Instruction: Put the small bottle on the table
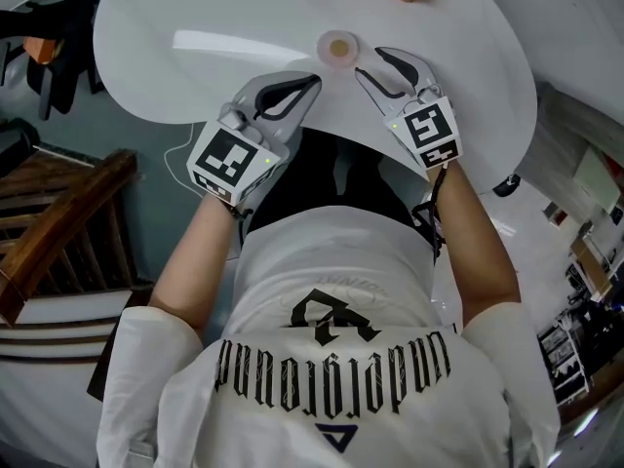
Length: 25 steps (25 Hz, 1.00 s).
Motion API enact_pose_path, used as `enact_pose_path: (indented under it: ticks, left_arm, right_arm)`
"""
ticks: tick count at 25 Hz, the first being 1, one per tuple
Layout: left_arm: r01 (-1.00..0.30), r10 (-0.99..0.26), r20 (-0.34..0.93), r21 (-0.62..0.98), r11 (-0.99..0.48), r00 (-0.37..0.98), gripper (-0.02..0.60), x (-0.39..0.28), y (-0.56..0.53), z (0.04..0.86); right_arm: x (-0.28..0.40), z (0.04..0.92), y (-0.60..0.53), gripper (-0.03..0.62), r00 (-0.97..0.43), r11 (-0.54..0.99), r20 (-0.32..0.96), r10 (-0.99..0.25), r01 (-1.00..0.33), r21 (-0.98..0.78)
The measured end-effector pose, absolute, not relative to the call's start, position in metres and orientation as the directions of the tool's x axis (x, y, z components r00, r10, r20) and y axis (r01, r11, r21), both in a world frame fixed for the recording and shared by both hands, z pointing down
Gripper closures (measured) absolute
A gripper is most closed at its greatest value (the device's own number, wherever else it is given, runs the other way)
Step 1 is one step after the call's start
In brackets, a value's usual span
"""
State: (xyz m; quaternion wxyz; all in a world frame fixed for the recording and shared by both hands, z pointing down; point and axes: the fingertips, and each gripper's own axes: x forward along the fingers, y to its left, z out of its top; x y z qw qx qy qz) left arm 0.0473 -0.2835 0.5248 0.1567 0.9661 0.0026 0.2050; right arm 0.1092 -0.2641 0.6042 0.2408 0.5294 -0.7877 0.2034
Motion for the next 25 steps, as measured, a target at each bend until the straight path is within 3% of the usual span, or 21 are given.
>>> enact_pose_path:
  ticks: [4, 20, 25]
  left_arm:
    - [-0.081, 0.042, 0.391, 0.291, -0.953, 0.92, 0.574, 0.051, -0.263, 0.515]
    - [-0.155, -0.077, 0.316, 0.231, -0.961, 0.946, 0.574, 0.092, -0.176, 0.444]
    - [-0.177, -0.12, 0.276, 0.193, -0.965, 0.954, 0.574, 0.102, -0.151, 0.409]
  right_arm:
    - [0.121, 0.584, -0.244, 0.419, -0.323, 0.343, 0.577, -0.75, -0.936, -0.078]
    - [0.177, 0.482, -0.152, 0.568, -0.336, 0.358, 0.46, -0.822, -0.933, -0.042]
    - [0.186, 0.444, -0.119, 0.579, -0.368, 0.382, 0.407, -0.836, -0.923, -0.05]
